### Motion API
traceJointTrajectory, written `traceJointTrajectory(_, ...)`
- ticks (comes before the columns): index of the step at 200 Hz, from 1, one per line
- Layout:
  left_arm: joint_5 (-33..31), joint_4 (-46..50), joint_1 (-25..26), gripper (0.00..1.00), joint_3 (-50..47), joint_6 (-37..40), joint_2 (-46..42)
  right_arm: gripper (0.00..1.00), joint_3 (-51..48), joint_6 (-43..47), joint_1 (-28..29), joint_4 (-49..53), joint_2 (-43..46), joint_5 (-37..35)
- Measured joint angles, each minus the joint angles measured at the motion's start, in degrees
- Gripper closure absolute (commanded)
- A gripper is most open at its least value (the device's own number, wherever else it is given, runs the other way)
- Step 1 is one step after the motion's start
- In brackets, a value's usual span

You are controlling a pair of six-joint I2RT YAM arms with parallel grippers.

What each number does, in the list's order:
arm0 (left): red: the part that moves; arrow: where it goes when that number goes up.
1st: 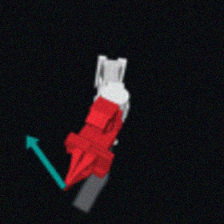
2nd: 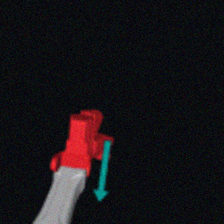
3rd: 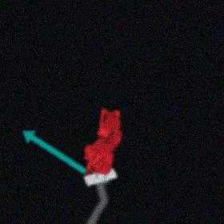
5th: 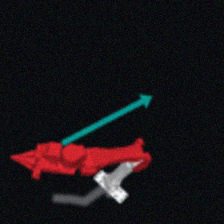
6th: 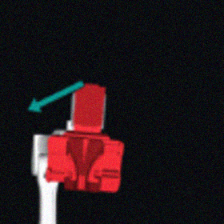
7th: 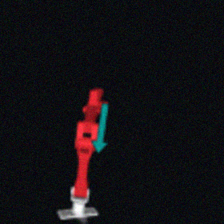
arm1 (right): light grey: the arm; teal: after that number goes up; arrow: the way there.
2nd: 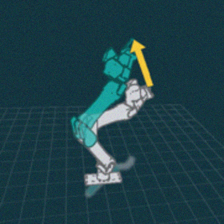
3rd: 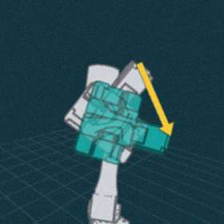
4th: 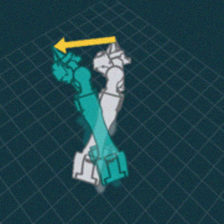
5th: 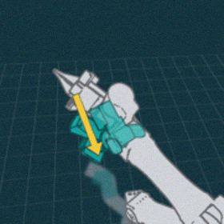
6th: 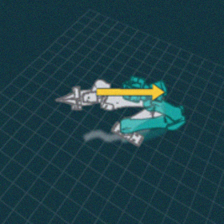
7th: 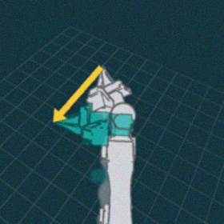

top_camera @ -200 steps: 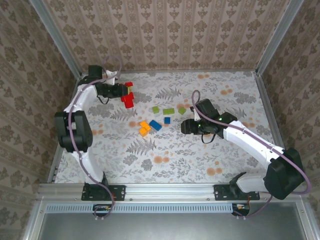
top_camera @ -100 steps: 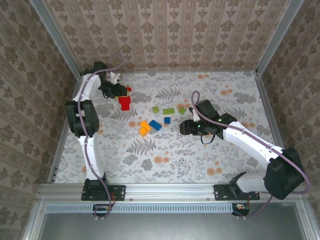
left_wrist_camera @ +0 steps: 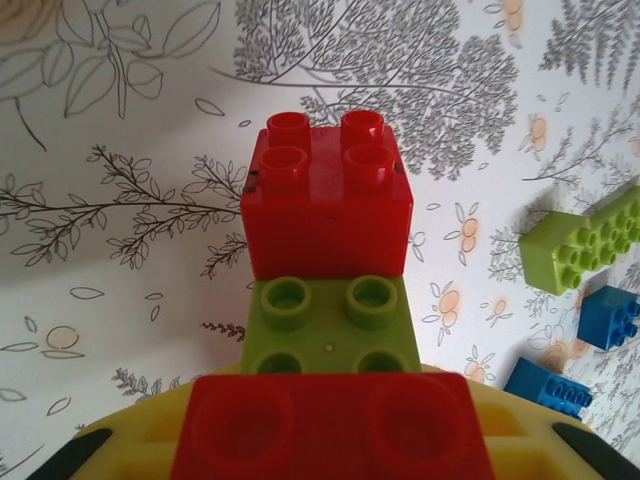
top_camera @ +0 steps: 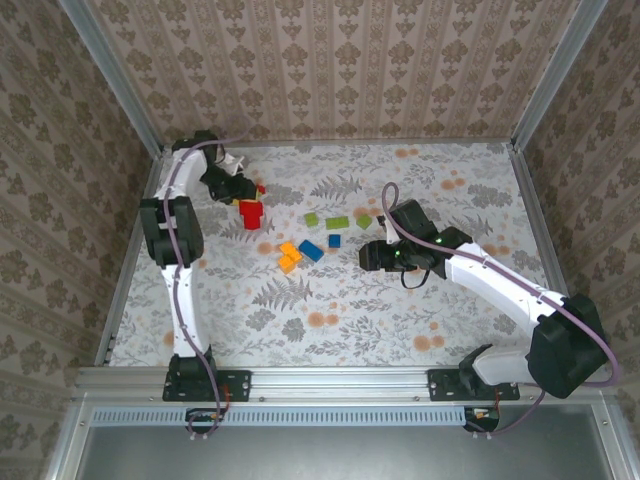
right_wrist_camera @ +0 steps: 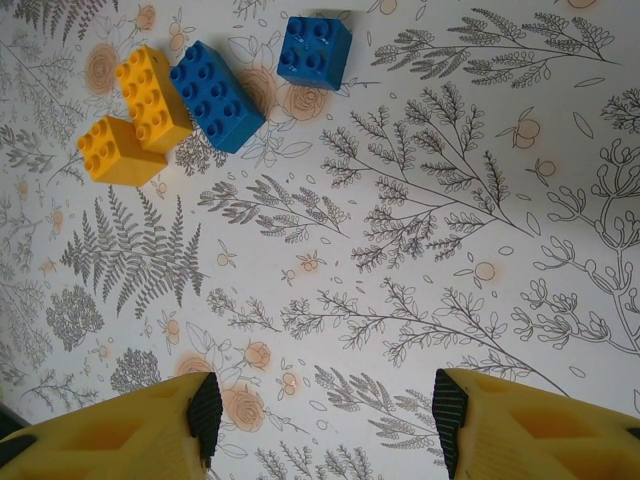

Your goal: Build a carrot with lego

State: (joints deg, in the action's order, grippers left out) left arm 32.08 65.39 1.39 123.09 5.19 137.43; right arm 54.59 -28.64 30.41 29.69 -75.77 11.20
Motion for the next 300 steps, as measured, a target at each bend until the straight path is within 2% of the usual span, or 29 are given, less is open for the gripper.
traceJointTrajectory(73, 0.22, 1.70, -0.76, 0.59, 4.20, 0.04, 2.80, 0.39, -0.68, 0.00, 0.24, -0.22, 0.00, 0.00)
traceJointTrajectory(190, 2.84, 1.44, -1.88, 0.51, 4.70, 0.00, 4.37, 0.39, -0.72, 0.00, 0.24, -0.39, 0.00, 0.00)
traceJointTrajectory(275, 4.22, -0.28, -3.41, 0.37, 4.70, -0.33, 4.37, 0.39, -0.76, 0.02, 0.31, -0.39, 0.00, 0.00)
traceJointTrajectory(300, 4.31, -1.11, -3.74, 0.26, 3.85, -0.39, 4.26, 0.39, -0.76, 0.07, 0.50, -0.39, 0.00, 0.00)
